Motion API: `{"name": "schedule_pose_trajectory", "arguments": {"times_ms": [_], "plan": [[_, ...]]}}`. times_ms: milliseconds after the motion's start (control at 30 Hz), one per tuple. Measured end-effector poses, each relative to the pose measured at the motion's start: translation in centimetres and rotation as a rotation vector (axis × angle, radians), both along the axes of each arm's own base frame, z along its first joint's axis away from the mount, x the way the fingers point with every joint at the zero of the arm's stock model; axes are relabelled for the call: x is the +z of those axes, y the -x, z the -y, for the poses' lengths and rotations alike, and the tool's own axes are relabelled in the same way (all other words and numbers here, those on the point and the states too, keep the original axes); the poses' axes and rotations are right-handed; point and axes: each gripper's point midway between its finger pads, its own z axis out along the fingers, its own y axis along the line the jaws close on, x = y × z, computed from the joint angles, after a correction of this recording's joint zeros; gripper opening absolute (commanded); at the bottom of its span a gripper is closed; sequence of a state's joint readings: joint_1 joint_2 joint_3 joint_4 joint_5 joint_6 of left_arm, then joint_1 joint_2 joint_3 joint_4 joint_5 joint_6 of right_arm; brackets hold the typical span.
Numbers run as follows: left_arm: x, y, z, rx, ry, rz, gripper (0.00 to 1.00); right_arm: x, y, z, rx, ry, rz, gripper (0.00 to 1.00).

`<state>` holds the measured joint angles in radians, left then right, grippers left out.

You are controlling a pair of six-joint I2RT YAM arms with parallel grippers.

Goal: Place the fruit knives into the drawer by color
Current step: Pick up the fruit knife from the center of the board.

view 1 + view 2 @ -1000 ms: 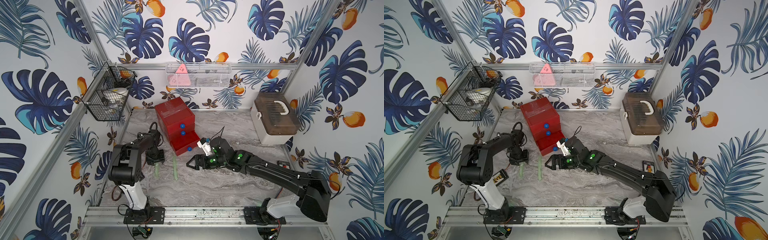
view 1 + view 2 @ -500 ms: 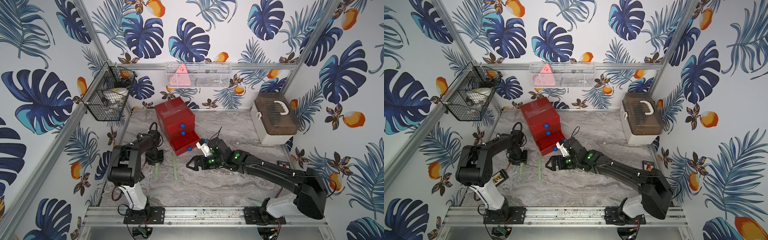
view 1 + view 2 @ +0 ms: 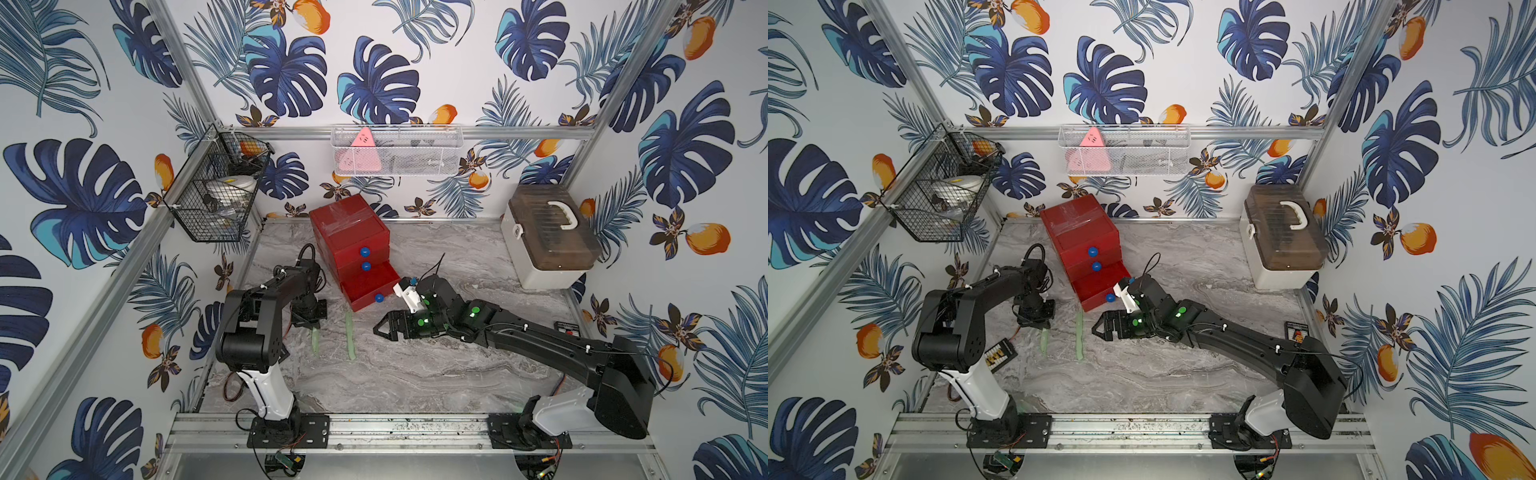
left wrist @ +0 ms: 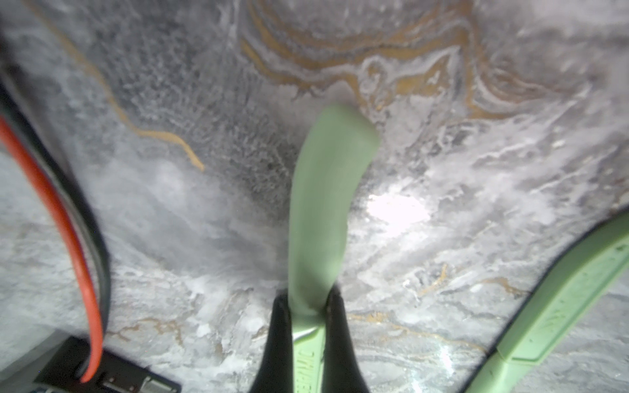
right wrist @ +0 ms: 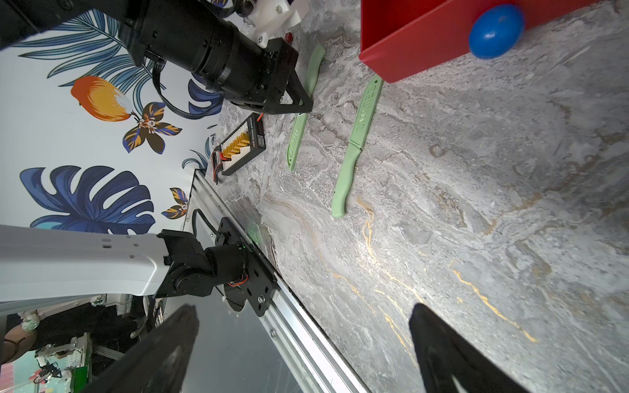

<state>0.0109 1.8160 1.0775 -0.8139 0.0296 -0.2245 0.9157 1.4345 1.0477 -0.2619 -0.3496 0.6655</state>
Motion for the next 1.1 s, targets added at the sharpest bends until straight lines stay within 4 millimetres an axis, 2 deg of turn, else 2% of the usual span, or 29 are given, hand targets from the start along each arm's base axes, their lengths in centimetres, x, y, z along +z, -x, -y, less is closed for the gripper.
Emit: {"name": "schedule_pose_trajectory", "arguments": {"times_ms": [667, 1100], "plan": [[0.9, -0.4, 0.2, 0.021, 0.012, 0.064, 0.00, -0.9, -1.0, 1.3, -0.045, 0.010, -0.017, 1.00], [2.2, -1.3, 1.5, 0.024, 0.051, 0.135, 0.00, -1.6, -1.0, 1.4, -0.060, 0.006, -0.043, 1.00]]}}
